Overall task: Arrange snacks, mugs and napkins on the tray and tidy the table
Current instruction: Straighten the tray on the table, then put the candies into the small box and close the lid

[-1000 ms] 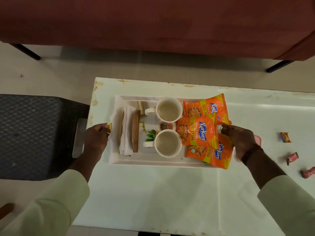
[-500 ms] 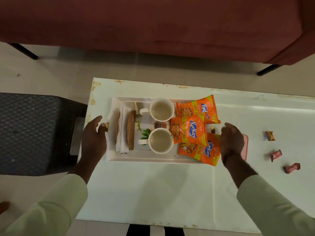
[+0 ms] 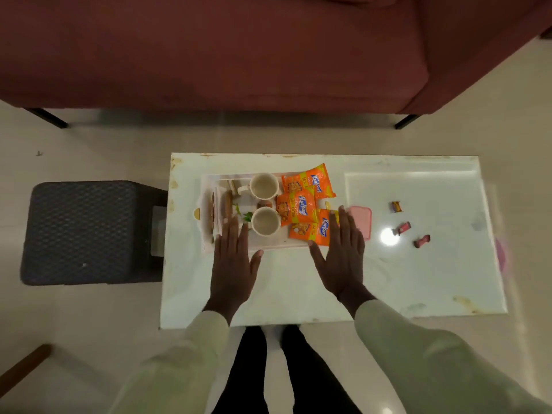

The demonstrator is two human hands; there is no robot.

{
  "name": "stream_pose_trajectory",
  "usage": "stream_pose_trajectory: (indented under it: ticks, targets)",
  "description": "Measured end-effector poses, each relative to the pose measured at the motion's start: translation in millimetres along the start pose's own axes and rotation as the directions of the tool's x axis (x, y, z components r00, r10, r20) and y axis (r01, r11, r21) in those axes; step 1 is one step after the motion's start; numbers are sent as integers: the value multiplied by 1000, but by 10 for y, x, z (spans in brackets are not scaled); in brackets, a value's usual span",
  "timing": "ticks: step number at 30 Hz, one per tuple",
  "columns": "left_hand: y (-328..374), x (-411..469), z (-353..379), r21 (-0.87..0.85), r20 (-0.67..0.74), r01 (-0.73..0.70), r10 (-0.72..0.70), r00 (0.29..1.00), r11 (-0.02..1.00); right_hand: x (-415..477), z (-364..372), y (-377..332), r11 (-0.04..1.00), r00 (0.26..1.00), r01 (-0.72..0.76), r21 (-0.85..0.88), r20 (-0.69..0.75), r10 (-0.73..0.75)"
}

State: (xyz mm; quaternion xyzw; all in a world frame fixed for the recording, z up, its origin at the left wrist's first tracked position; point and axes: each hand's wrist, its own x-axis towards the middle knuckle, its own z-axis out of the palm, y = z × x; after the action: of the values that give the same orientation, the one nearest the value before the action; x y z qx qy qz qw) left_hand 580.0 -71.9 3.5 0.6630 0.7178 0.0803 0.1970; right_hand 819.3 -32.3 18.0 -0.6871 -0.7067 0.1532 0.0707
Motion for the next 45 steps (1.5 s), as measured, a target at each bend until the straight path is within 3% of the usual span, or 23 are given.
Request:
stream_pose_trajectory:
  ticks: [7,20,34,45]
  targets:
    - [523,-415,-456,62,101,-81,74,992,995,-562,-544,-168,999,995,-16,-52,100,21]
    - [1099,-729,-670,61,98,-194,188,977,979,-1050,-927,36,994,992,-99,-43,68,102]
    - [2446,-646,-92,74,85,4,-10,996,997,-607,-1545,1632,997,986,68,-21,151,-64]
    - [3098,-557,330,13,128,9,-10,992,1000,-526,-1535,2320,999,984,-3,-34,180,9]
